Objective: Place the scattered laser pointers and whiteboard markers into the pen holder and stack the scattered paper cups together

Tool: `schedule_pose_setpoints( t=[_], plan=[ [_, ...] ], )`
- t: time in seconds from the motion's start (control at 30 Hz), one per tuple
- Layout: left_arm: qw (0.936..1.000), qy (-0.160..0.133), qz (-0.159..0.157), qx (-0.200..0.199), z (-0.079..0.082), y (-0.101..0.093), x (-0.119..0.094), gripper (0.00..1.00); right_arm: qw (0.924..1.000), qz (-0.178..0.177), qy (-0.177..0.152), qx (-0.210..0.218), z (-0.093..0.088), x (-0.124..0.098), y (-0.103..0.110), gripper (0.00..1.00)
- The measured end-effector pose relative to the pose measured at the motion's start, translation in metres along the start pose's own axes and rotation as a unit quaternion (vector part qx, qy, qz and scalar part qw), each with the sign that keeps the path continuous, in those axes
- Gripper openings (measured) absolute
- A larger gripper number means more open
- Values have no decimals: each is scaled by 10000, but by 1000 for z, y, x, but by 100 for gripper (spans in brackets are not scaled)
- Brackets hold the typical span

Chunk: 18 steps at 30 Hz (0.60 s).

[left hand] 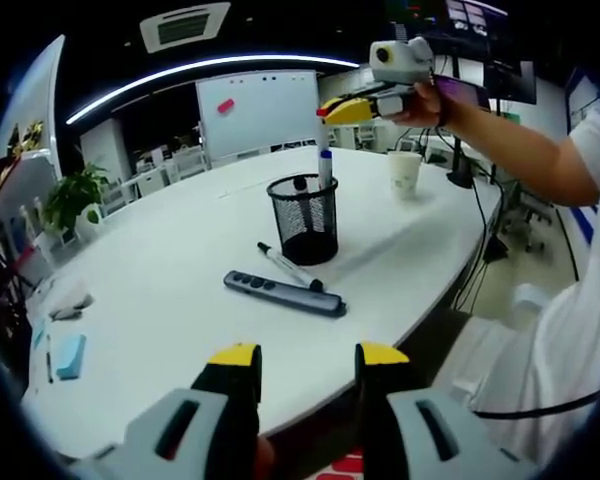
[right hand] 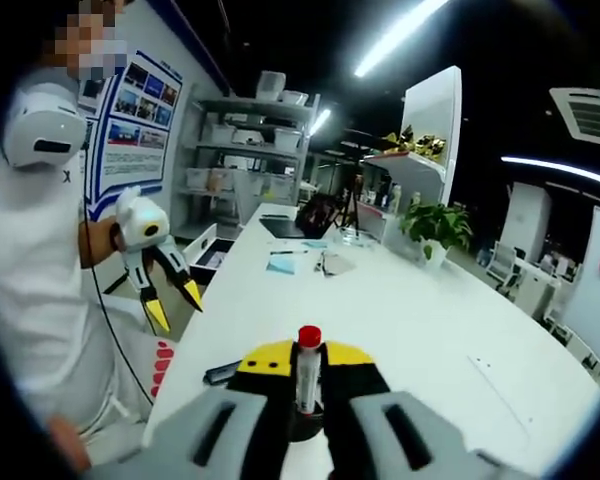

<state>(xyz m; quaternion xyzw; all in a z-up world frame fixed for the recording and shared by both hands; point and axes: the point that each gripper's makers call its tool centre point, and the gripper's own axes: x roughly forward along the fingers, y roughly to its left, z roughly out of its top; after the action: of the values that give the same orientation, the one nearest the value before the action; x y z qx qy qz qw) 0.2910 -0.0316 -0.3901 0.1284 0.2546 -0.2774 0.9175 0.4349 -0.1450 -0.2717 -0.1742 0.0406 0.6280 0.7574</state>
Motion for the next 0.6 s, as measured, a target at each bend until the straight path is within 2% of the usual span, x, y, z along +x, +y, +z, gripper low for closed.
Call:
schedule_pose_setpoints(
  t=[0.6],
  plan=[
    [10000, 14, -19, 7, 1, -3, 1, 38, 9996, 35, 281, 52, -20, 2, 0, 9]
  ],
)
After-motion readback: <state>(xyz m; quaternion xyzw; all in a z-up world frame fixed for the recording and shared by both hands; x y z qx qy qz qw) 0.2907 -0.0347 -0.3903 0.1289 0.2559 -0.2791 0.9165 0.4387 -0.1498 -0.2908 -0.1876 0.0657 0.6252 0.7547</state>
